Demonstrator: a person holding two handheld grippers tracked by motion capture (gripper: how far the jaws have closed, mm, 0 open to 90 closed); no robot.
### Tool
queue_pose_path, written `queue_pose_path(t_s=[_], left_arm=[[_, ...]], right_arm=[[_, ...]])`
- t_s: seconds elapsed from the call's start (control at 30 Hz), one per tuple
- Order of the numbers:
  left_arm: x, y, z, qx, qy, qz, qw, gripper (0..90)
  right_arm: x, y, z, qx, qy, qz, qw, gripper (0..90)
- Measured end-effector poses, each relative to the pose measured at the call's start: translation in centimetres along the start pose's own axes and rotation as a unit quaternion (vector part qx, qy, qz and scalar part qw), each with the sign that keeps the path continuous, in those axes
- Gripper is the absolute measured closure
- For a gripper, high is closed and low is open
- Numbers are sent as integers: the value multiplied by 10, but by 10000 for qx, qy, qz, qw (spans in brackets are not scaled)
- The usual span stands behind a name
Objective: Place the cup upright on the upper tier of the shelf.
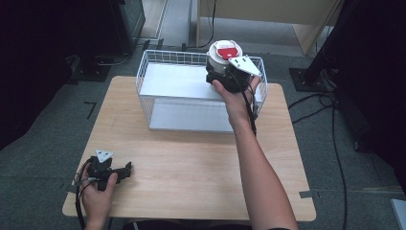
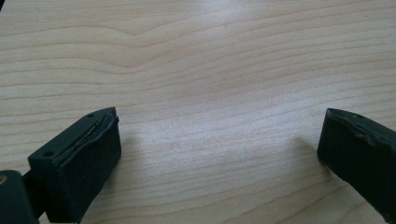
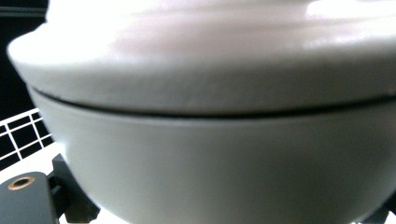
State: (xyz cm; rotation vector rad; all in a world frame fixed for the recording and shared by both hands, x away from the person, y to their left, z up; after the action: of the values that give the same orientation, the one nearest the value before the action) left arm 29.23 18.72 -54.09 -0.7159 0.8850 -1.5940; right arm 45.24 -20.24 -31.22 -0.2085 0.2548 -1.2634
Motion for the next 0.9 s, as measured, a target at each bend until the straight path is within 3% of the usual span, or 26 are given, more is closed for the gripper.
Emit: queue_pose_path(t_s=[0.33,0.5,0.63,0.9], left_arm=[[0,0,0,-11,13,3,10000,0],[0,0,0,-10,13,3,10000,0],[0,0,0,-11,13,3,10000,0],[0,0,0,-10,13,3,10000,0]], right_arm=[[3,9,-1,-90,84,34,9999,86],[7,11,-2,-39,294,77,9995,86],[6,13,-1,-57,213,71,9997,86],[6,12,-2,-25,290,90,9995,83]])
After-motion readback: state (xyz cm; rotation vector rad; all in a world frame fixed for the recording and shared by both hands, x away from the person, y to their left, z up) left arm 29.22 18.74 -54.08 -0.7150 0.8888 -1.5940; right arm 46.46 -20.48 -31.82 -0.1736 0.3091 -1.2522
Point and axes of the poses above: each handheld gripper's, and its own axes: y roughly forward along the jaws, z roughly out of its top, x roughly to its right, the point moved 3 cm from there along y, roughly forward along the jaws, and after that the axes turned 11 degrees about -x, right-handed, at the moved point
